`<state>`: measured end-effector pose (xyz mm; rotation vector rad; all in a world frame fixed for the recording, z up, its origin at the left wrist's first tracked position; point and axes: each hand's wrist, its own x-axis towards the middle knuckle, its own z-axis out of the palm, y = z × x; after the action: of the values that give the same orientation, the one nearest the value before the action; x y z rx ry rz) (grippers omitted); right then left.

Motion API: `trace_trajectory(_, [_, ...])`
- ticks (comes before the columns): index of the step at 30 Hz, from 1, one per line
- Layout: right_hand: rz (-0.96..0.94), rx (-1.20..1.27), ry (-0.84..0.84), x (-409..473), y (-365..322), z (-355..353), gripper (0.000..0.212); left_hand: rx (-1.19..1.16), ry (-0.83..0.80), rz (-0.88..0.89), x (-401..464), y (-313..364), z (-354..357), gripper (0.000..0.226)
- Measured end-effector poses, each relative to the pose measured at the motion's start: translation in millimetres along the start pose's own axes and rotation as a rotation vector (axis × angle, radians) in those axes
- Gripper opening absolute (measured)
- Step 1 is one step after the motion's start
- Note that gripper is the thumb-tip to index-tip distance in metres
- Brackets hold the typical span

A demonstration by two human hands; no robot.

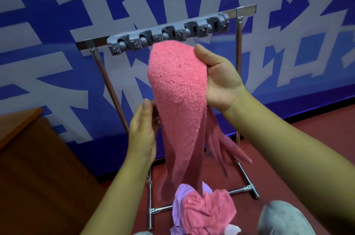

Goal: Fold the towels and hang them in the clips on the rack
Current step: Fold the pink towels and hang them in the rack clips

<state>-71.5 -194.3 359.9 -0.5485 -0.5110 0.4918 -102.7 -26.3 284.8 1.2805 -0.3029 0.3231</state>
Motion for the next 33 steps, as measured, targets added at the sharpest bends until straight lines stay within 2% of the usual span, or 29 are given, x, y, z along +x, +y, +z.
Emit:
trace_trajectory(3, [0.005, -0.025, -0.016, 2, -2, 5, 0.037, 0.032, -0.207, -0.011, 1, 24, 2, 0.054])
trace_trajectory(6, [0.028, -0.016, -0.001, 4, -3, 5, 0.038, 0.044, -0.33, -0.065, 2, 39, 9, 0.062])
trace_trajectory(9, [0.054, -0.02, 0.004, 3, -7, 6, 0.035, 0.024, -0.342, -0.14, 2, 39, 12, 0.063])
trace_trajectory(14, [0.056, 0.055, 0.112, 3, -10, 11, 0.04, -0.074, -0.46, -0.405, 0, 38, 9, 0.075])
trace_trajectory(17, [0.043, 0.068, 0.188, 3, -11, 13, 0.032, -0.102, -0.531, -0.5, -1, 36, 5, 0.067])
trace_trajectory(20, [0.064, 0.127, 0.193, 3, -11, 11, 0.044, -0.145, -0.527, -0.528, -2, 41, 5, 0.064])
trace_trajectory(22, [0.084, 0.102, 0.204, 3, -9, 8, 0.049, -0.155, -0.488, -0.501, 1, 47, 7, 0.063])
trace_trajectory(25, [0.144, 0.033, 0.217, 1, -4, 2, 0.061, -0.151, -0.434, -0.371, 7, 59, 12, 0.058])
trace_trajectory(28, [0.178, 0.026, 0.21, -5, 0, 1, 0.055, -0.057, -0.414, -0.236, 11, 74, 16, 0.053])
trace_trajectory(29, [0.172, 0.003, 0.205, -6, 0, 0, 0.061, 0.001, -0.403, -0.191, 12, 79, 18, 0.05])
trace_trajectory(31, [0.174, -0.109, 0.135, -9, 0, -2, 0.083, 0.15, -0.38, -0.097, 12, 88, 23, 0.035])
trace_trajectory(33, [0.17, -0.276, 0.038, -13, -1, 2, 0.096, 0.28, -0.375, -0.033, 13, 95, 31, 0.011])
